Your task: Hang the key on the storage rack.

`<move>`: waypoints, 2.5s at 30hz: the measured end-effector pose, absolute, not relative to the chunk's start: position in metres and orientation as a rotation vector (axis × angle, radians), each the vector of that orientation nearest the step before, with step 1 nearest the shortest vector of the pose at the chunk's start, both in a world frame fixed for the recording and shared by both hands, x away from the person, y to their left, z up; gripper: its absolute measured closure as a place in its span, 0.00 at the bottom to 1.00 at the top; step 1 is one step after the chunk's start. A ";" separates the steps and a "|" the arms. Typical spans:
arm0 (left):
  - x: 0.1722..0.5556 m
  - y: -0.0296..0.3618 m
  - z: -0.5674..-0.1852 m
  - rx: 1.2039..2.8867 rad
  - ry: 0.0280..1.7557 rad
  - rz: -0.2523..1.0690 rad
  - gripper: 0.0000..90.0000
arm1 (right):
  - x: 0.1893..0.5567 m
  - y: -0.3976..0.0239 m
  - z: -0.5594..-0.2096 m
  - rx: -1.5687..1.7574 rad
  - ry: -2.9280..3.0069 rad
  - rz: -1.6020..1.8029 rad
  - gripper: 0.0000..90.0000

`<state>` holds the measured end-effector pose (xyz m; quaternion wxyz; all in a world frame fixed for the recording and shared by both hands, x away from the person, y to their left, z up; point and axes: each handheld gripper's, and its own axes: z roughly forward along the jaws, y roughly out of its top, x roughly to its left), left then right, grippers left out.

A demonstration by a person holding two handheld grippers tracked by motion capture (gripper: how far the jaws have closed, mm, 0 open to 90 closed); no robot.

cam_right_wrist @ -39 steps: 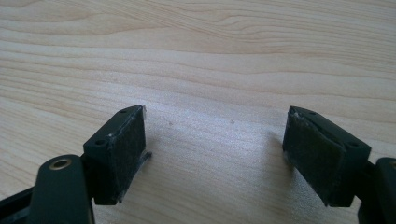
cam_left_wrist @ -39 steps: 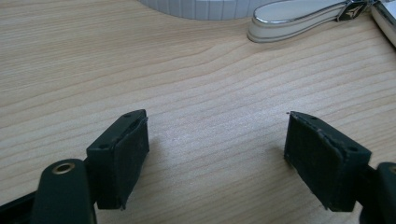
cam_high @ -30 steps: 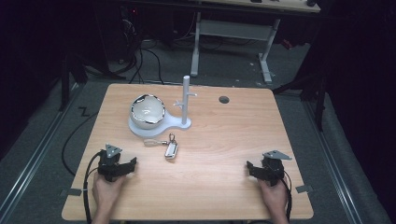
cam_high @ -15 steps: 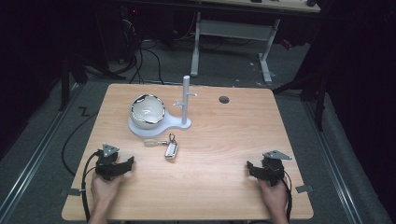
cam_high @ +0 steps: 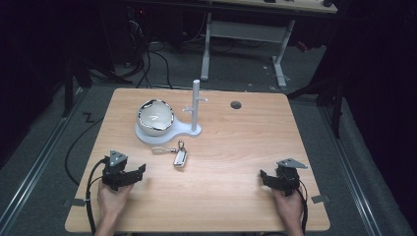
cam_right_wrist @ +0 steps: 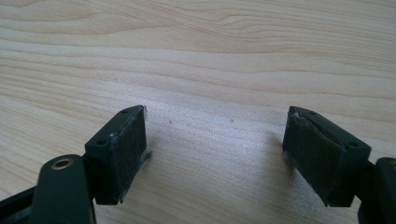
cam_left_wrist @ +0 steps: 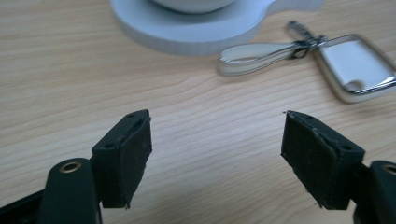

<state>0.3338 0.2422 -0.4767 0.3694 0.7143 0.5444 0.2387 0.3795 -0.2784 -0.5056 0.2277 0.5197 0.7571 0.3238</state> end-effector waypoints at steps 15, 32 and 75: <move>0.342 0.189 -0.460 1.893 1.230 0.519 0.19 | 0.379 -0.279 -0.506 1.431 2.087 0.892 0.24; 0.370 0.123 -0.480 1.993 1.199 0.487 0.25 | 0.379 -0.279 -0.506 1.427 2.090 0.892 0.24; 0.386 0.135 -0.486 2.034 1.252 0.553 0.85 | 0.378 -0.279 -0.505 1.431 2.088 0.890 0.24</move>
